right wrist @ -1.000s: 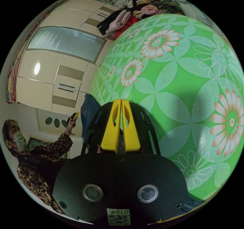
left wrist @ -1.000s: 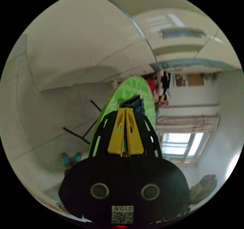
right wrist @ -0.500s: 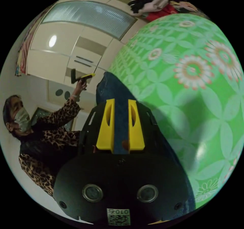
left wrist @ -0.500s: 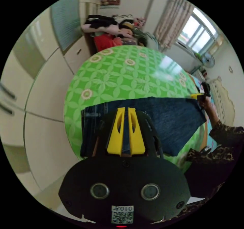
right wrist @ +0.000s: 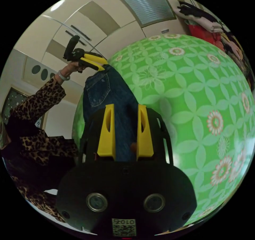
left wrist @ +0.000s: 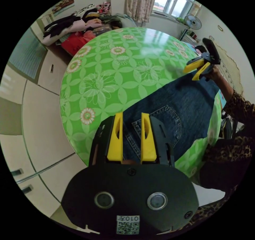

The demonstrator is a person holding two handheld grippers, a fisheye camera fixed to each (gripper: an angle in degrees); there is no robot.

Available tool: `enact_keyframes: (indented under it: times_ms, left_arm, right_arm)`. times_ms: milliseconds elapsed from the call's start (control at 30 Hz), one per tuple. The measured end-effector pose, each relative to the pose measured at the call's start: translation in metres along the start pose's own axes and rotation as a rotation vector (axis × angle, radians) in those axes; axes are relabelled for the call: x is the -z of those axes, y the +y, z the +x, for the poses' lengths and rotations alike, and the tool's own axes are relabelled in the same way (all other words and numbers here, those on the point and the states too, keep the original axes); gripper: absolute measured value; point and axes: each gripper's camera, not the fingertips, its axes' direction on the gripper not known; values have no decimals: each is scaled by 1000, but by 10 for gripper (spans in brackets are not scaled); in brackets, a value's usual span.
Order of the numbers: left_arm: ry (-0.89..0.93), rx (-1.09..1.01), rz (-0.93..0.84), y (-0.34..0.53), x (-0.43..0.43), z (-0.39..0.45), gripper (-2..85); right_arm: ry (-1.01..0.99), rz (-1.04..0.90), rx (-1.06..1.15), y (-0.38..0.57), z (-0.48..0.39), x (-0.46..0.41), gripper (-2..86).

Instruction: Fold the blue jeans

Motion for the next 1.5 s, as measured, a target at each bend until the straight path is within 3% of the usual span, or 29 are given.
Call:
enact_keyframes:
  times_ms: [600,867,1100,1500]
  left_arm:
    - [-7,-147,54,-14,-11,-1,142]
    - [-19,-189,67,-24,5,17,146]
    - [-59,-227,104,-13,43,41,145]
    - [-170,-355,106,-14,116,91,144]
  right_arm:
    - [113,-93,152,-56,-73,-106,84]
    - [113,-126,132,-40,-88,-136,39]
    - [136,19,231,6,-158,-118,17]
    - [240,-11,331,51,-234,-152,12]
